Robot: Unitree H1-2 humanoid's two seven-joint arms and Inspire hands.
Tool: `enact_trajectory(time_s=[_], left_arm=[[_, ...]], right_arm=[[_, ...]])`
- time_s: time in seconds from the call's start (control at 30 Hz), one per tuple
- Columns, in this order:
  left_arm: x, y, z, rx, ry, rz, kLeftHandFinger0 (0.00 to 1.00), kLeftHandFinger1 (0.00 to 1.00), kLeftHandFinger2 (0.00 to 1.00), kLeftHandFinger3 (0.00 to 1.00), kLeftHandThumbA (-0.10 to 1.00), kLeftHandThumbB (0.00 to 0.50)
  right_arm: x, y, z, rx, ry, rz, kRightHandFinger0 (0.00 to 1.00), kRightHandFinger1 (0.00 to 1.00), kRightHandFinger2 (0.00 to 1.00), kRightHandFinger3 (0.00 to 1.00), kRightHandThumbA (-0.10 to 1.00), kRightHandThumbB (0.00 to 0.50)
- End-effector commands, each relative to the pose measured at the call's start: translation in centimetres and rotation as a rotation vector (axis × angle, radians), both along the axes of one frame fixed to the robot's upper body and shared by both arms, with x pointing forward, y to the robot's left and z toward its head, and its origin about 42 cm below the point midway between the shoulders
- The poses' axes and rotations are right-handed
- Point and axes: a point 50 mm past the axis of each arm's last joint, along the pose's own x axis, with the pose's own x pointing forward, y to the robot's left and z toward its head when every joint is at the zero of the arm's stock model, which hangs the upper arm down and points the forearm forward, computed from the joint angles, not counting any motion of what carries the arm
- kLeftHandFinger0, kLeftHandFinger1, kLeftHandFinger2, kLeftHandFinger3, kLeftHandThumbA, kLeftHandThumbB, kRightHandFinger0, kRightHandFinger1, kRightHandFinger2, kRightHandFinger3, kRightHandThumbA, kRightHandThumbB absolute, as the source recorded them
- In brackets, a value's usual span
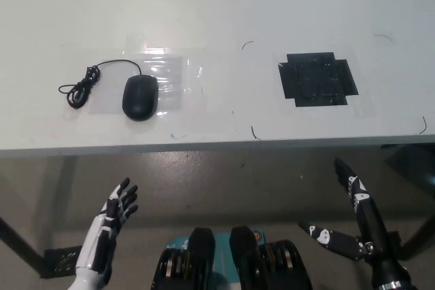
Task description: The robot uses left hand to click on the left button of the black mouse, which is placed on the left area of the table
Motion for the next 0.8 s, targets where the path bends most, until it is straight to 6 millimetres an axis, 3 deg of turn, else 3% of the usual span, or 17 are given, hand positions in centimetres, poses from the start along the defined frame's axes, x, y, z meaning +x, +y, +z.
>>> enact_trajectory(time_s=[0.0,0.03,0.07,0.1,0.13,0.17,0.23,0.33,0.43,0.47,0.57,0.63,0.77], left_arm=[[0.2,1.8,3.7,-0.082,-0.150,-0.020,0.77,0.61,0.67,1.00,1.00,0.113],[0.2,1.9,3.9,-0.103,-0.147,-0.018,0.49,0.30,0.40,1.00,1.00,0.079],[0.3,2.0,4.2,-0.123,-0.144,-0.015,0.29,0.17,0.31,1.00,1.00,0.075],[0.4,2.1,4.8,-0.149,-0.142,0.000,0.04,0.01,0.03,1.00,1.00,0.075],[0.4,2.0,5.0,-0.155,-0.138,0.005,0.03,0.00,0.01,1.00,1.00,0.074],[0.4,2.0,5.2,-0.162,-0.128,0.007,0.13,0.05,0.09,1.00,1.00,0.062],[0.3,2.0,5.4,-0.163,-0.128,0.001,0.23,0.10,0.14,1.00,1.00,0.033],[0.4,2.0,5.8,-0.160,-0.137,-0.001,0.24,0.16,0.22,1.00,1.00,0.006],[0.4,2.0,6.2,-0.186,-0.126,-0.007,0.34,0.23,0.33,1.00,1.00,0.031],[0.3,2.0,6.3,-0.196,-0.123,-0.008,0.46,0.29,0.39,1.00,1.00,0.033],[0.3,2.0,6.5,-0.213,-0.116,-0.007,0.67,0.36,0.48,1.00,1.00,0.040],[0.4,1.9,6.8,-0.225,-0.113,-0.010,0.69,0.38,0.53,1.00,1.00,0.058],[0.8,1.9,7.3,-0.243,-0.115,-0.033,0.62,0.36,0.57,1.00,1.00,0.081]], right_arm=[[0.2,0.0,1.0,0.007,-0.089,0.007,1.00,1.00,1.00,1.00,0.95,0.119],[0.2,0.1,0.9,0.007,-0.088,0.007,1.00,1.00,1.00,1.00,0.95,0.123],[0.2,0.1,0.9,0.008,-0.087,0.006,1.00,1.00,1.00,1.00,0.95,0.123],[0.2,0.1,0.9,0.008,-0.088,0.006,1.00,1.00,1.00,1.00,0.96,0.127],[0.2,0.0,0.9,0.007,-0.089,0.004,1.00,1.00,1.00,1.00,0.96,0.128],[0.1,0.0,0.9,0.009,-0.088,0.003,1.00,1.00,1.00,1.00,0.96,0.126],[0.1,0.0,0.8,0.013,-0.091,0.004,1.00,1.00,1.00,1.00,0.94,0.121],[0.4,0.1,1.0,0.010,-0.094,0.003,1.00,1.00,1.00,1.00,0.96,0.132],[0.5,0.3,1.1,0.008,-0.095,0.004,1.00,1.00,1.00,1.00,0.97,0.131],[0.6,0.2,1.1,0.009,-0.096,0.005,1.00,1.00,1.00,1.00,0.96,0.124],[0.7,0.2,1.2,0.005,-0.099,0.009,1.00,1.00,1.00,1.00,0.96,0.125],[0.9,0.1,1.2,0.005,-0.102,0.008,1.00,1.00,1.00,1.00,0.96,0.126],[1.0,0.1,1.2,0.008,-0.103,0.003,1.00,1.00,1.00,1.00,0.96,0.128]])
